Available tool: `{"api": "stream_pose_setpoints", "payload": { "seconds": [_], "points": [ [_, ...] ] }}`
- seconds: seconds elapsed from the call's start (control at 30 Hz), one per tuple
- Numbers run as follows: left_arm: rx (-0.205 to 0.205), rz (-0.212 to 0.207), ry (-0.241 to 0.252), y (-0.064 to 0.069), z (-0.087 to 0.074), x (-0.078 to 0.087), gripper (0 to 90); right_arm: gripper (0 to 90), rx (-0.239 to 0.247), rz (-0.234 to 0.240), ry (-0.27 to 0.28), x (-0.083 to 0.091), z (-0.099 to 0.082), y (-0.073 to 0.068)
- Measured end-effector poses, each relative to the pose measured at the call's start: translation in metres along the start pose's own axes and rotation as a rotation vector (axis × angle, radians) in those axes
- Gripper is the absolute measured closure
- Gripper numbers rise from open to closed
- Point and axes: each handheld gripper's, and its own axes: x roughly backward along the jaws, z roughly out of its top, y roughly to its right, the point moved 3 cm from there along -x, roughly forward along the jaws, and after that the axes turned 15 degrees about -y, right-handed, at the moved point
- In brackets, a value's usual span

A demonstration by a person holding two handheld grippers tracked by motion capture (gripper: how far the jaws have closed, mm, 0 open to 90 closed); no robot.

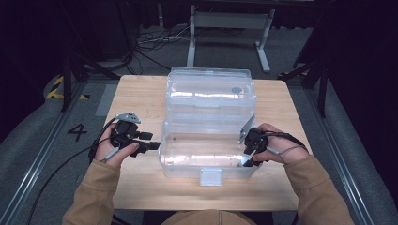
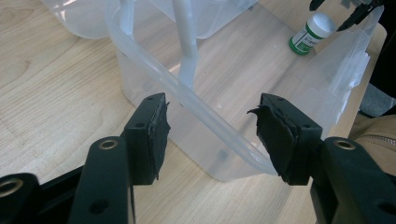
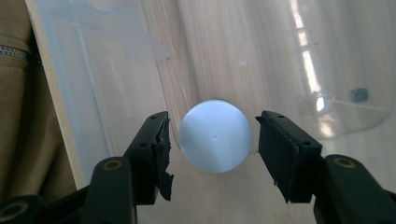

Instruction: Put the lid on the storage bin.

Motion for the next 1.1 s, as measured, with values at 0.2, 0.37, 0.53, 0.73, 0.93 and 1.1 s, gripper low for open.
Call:
{"api": "stream_pose_setpoints", "payload": {
  "seconds": [0.2,0.37,0.53,0.73,0.93,1.1],
  "points": [
    [-0.001,0.0,-0.004,0.002,0.001,-0.001,43.8,44.2,-0.012,-0.026,0.089,0.016,-0.007,-0.003],
    [-0.003,0.004,-0.005,0.003,0.001,-0.001,43.8,44.4,-0.014,-0.04,0.177,0.032,-0.01,-0.007],
    [0.002,0.005,-0.001,0.003,-0.002,0.0,43.8,44.6,-0.014,-0.06,0.238,0.047,-0.012,-0.005],
    [0.009,0.01,-0.004,0.005,-0.007,0.001,43.8,45.2,-0.024,-0.081,0.303,0.064,-0.01,-0.002],
    [0.015,0.017,-0.001,0.006,-0.01,0.003,43.8,45.5,-0.047,-0.101,0.383,0.083,-0.006,0.006],
    [0.018,0.019,0.002,0.006,-0.012,0.003,43.8,45.8,-0.076,-0.123,0.427,0.094,-0.001,0.014]
  ]
}}
